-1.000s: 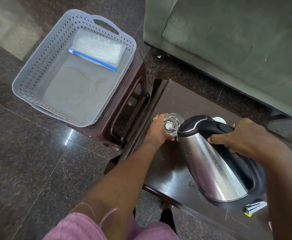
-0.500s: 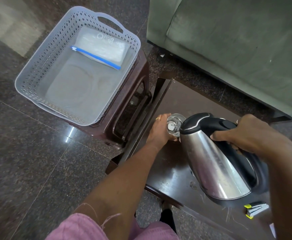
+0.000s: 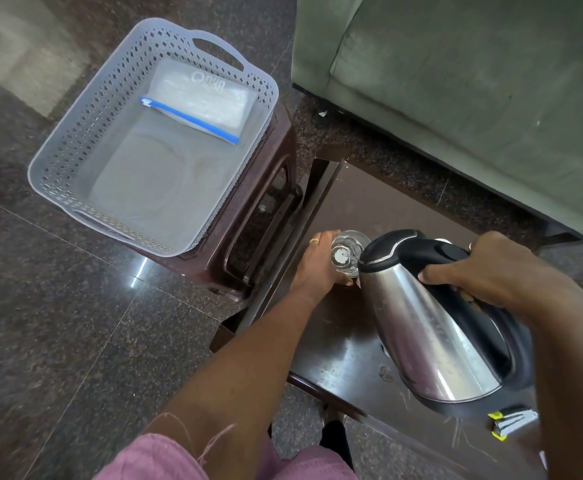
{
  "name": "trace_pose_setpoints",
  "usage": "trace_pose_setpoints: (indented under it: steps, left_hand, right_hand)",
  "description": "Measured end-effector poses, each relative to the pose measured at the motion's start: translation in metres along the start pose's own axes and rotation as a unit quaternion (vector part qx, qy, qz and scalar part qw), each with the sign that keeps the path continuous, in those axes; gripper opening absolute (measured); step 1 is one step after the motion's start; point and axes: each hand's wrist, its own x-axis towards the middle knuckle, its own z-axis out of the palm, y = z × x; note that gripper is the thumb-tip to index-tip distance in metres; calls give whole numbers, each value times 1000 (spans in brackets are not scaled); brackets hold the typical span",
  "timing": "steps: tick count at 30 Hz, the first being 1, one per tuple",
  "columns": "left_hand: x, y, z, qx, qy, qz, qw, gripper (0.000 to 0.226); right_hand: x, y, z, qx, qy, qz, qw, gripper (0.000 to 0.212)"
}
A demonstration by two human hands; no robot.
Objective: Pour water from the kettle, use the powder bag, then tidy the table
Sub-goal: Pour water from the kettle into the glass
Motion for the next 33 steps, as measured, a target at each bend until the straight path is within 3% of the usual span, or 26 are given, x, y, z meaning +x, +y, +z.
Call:
trace_pose_setpoints:
  steps: [33]
  left_hand:
    - [-2, 1, -1, -7, -2, 7, 1000, 96]
  right_hand:
    - [-9, -2, -5, 6, -4, 5, 1000, 37]
